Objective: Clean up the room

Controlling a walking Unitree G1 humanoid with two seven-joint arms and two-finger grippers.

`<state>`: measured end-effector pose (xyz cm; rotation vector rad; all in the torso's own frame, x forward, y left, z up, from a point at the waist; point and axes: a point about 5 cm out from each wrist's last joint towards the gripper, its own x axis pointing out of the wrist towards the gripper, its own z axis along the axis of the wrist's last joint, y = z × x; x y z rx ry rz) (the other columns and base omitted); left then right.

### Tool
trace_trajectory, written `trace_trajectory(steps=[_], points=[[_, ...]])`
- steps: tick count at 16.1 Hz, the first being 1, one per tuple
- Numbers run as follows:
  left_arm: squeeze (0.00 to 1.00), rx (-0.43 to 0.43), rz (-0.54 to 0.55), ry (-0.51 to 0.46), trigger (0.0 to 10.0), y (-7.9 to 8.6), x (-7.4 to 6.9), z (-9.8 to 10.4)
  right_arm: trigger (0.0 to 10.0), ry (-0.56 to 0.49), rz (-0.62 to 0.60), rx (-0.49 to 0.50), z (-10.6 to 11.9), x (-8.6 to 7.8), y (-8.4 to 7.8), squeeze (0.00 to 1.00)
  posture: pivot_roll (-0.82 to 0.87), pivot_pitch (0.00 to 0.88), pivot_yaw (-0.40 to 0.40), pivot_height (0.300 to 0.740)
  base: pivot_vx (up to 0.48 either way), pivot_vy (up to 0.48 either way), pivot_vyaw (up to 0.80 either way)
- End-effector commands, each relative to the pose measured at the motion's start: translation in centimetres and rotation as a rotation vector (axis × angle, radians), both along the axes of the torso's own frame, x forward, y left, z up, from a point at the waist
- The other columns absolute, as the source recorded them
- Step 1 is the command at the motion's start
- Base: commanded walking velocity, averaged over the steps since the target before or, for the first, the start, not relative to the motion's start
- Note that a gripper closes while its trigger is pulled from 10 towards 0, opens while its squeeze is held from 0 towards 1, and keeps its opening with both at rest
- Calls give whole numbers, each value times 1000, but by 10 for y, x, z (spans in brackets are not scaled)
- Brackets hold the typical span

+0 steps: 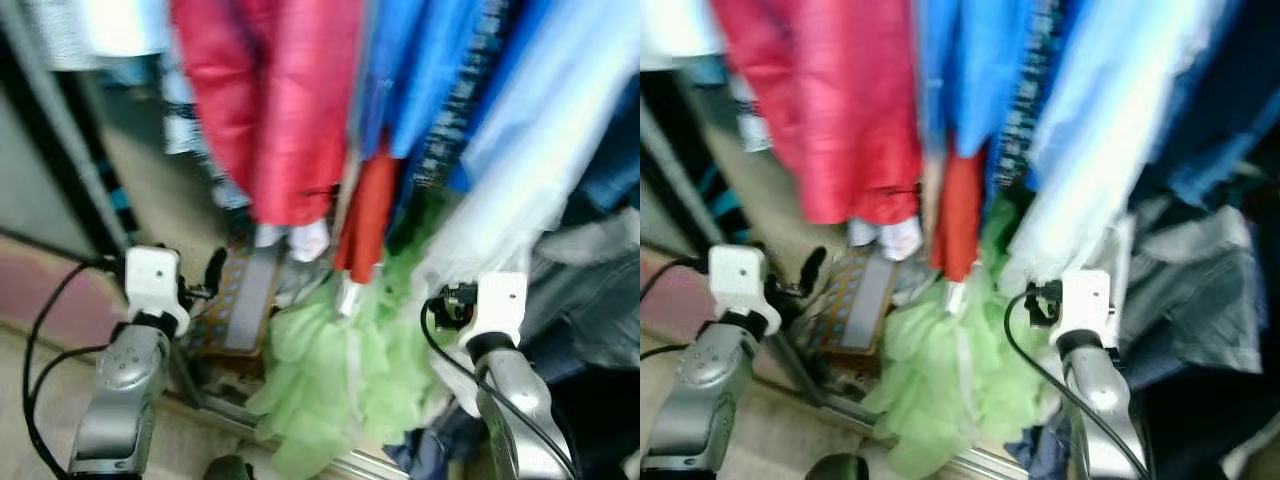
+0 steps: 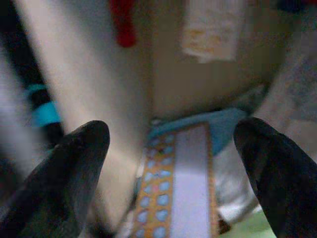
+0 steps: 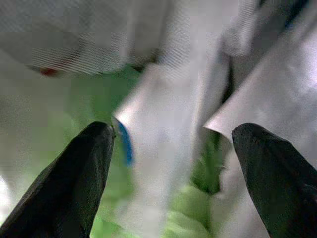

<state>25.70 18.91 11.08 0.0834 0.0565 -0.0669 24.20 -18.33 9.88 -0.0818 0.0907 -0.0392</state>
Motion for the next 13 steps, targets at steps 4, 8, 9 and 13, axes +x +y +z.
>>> trace_trajectory(steps=[4, 8, 9, 13], points=[[0, 39, 48, 18, 10000, -8, -13, -4, 10000, 4, -2, -19, 5, -9, -3, 0, -36, 0, -47, 740, 0, 0, 800], [0, -36, 32, 55, 10000, -16, -17, -5, 10000, -8, 77, 4, 11, -9, 12, 0, -35, 0, -47, 740, 0, 0, 800], [0, -68, 14, 73, 10000, -15, -15, -6, 10000, -25, 113, -3, 14, -7, 18, 0, -34, 0, -49, 740, 0, 0, 800], [0, -48, 29, 39, 10000, -9, -10, 0, 10000, -34, 178, 5, 17, -4, 27, 0, -24, 0, -62, 740, 0, 0, 800]])
